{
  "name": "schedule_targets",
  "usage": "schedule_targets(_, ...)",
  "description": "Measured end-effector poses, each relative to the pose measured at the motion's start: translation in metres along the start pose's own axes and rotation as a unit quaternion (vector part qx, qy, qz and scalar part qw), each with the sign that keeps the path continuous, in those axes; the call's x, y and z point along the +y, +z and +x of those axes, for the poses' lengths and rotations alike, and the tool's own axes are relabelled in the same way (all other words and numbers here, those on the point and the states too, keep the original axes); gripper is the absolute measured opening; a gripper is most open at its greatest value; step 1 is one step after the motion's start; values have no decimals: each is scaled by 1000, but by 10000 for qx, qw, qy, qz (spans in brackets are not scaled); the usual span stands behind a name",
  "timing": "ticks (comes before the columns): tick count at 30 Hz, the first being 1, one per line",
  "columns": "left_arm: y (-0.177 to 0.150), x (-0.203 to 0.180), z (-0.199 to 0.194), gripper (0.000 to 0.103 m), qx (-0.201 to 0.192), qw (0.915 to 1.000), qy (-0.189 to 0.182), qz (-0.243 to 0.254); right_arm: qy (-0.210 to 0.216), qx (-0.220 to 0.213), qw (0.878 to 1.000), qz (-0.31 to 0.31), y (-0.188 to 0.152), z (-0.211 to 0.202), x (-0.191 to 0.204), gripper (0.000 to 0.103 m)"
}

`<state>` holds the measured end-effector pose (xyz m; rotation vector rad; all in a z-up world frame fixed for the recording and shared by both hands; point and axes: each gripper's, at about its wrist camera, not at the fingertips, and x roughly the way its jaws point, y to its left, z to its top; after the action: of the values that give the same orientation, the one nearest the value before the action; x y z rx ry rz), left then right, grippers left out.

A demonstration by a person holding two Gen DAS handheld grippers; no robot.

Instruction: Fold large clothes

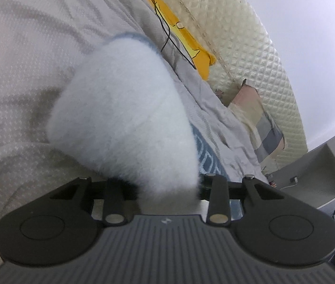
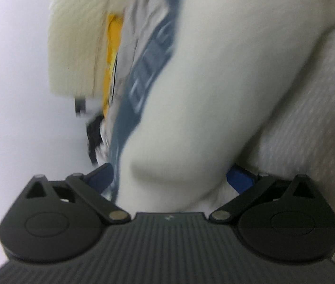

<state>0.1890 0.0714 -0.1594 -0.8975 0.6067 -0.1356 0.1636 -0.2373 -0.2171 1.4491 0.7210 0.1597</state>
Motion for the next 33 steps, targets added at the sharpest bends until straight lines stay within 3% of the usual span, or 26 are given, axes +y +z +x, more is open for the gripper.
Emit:
schedule_targets(6,1,5,4,40,-11,9999,-89,-136,117,-987,9949,166,19,-28,-2,103)
schedule_targets(10,4,12,8,40,28,9995,-109,-288,126,-1160,9929,233,23,-31,-5,103)
schedule_targets(15,7,19,16,41,91,9995,20,-315,-302,-1131,9929,-234,24,-19,-2,101)
schedule_targets(16,7,20,17,41,83,9995,12,-316,-375,-1142,9924,-264,24,-19,-3,99)
schedule_targets(18,7,19,18,41,66,9997,33,-245,-670,-1132,9909,-294,28,-21,-7,73)
schedule_targets(24,2,11,11,41,-2,9996,217,180,-730,-1139,9891,-577,23,-31,-1,48)
schedule_targets(33,1,10,-33,40,-189,9995,-52,243,-468,-1236,9782,-1604,-6,-69,43,42)
